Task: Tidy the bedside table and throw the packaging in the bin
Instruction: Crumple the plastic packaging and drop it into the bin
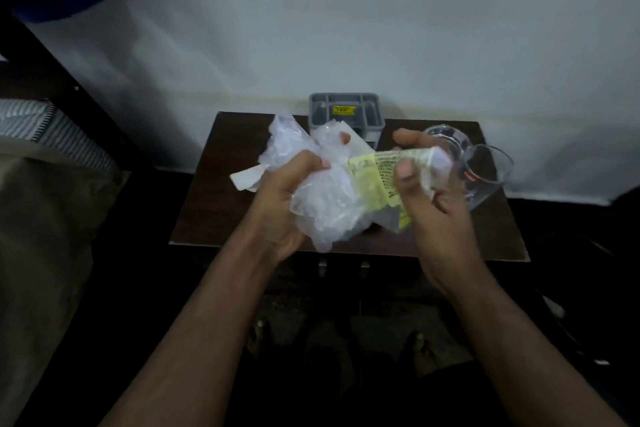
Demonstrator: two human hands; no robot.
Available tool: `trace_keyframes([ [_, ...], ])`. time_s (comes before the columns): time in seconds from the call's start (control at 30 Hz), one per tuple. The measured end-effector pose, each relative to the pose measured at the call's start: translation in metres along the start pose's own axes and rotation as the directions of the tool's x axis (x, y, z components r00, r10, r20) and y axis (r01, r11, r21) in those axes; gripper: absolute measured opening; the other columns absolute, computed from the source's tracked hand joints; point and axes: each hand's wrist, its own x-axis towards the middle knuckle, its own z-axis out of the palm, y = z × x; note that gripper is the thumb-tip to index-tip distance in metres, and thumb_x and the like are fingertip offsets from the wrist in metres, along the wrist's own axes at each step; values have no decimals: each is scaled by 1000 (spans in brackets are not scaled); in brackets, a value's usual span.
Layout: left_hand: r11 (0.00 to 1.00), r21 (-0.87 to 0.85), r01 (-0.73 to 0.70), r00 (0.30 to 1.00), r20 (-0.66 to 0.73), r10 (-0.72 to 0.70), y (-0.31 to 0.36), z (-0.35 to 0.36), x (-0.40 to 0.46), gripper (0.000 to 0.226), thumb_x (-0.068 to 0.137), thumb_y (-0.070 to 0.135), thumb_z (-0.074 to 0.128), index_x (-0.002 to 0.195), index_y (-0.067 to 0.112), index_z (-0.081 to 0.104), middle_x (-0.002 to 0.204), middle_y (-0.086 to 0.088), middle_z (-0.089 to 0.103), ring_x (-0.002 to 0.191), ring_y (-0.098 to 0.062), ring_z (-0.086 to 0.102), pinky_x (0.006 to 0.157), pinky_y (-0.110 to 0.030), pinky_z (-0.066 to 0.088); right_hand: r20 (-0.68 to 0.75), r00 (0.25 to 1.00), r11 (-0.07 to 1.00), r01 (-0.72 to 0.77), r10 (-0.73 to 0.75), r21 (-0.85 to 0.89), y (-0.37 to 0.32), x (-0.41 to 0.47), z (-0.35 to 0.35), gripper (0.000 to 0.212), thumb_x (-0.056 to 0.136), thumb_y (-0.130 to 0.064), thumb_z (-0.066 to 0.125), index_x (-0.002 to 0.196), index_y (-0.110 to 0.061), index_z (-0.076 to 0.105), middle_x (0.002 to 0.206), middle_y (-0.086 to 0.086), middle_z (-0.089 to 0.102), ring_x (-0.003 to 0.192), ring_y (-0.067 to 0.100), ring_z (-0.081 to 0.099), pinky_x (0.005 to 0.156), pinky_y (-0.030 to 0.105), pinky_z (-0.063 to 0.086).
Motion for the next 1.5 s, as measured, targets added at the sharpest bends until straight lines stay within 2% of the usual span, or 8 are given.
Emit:
trace_keyframes([
  [0.13, 995, -54, 90, 987, 137, -81, -33, 32, 8, 44, 73, 7, 60, 116, -1, 59, 93, -19, 64, 84, -31, 66, 79, -43, 58, 133, 989, 992, -50, 66, -118, 9, -15, -19, 48, 105, -34, 50, 151, -28, 41, 149, -11, 54, 137, 7, 54, 108, 34, 52],
  [0.33, 993, -26, 113, 987, 117, -109, -66, 66, 20, 38, 66, 8, 64, 103, 0, 64, 96, -19, 58, 82, -31, 63, 80, -41, 54, 106, 993, 983, -37, 57, -178, 1, -25, -70, 43, 96, -45, 46, 137, -32, 46, 125, -13, 64, 114, 6, 67, 89, 23, 56],
  [0.57, 972, 223, 73, 990, 103, -98, -118, 119, 36, 4, 71, 6, 58, 74, 9, 57, 63, -3, 56, 54, -14, 58, 50, -23, 48, -309, 951, 867, -130, -29, -482, -6, -36, -147, 54, 88, -73, 52, 109, -23, 52, 82, -21, 66, 74, -5, 63, 69, 21, 51],
  [0.83, 874, 485, 7, 995, 82, -53, -183, 187, 57, 18, 81, 7, 71, 90, 22, 73, 83, -1, 78, 80, -21, 77, 70, -40, 64, -544, 834, 751, -416, 91, -513, -3, -64, -217, 86, 72, -96, 25, 114, -21, 32, 95, -9, 64, 99, 26, 71, 86, 48, 57],
  [1.0, 579, 798, -168, 985, 155, 72, -215, 199, 86, 29, 66, 43, 71, 92, 30, 70, 90, 3, 75, 85, -16, 73, 80, -44, 61, -724, 670, 691, -603, 166, -400, -6, -83, -276, 44, 104, -60, 23, 112, -18, 30, 110, 9, 58, 111, 31, 61, 92, 40, 46],
  [1.17, 530, 826, -192, 981, 183, 71, -242, 211, 102, 51, 77, 34, 83, 117, 18, 56, 105, 4, 68, 94, -13, 68, 80, -32, 56, -741, 669, 614, -559, -63, -557, 14, -110, -335, 28, 102, -21, 56, 121, -19, 35, 115, 9, 59, 95, 23, 65, 62, 7, 40],
  [1.37, 560, 810, -174, 984, 169, 61, -270, 226, 111, 88, 64, 53, 86, 119, 16, 28, 124, -3, 51, 106, -6, 57, 82, -22, 51, -808, 587, 443, -710, -58, -548, 46, -111, -353, 45, 86, -38, 76, 113, -26, 42, 102, 5, 67, 90, 27, 67, 72, 42, 56],
  [1.5, 553, 823, -131, 990, 138, 30, -288, 233, 115, 83, 71, 58, 76, 116, 14, 22, 127, -3, 38, 116, -12, 50, 80, -14, 42, -785, 620, 443, -706, 10, -552, 60, -98, -356, 30, 87, -25, 77, 105, -23, 54, 107, -1, 58, 94, 21, 62, 78, 39, 53],
])
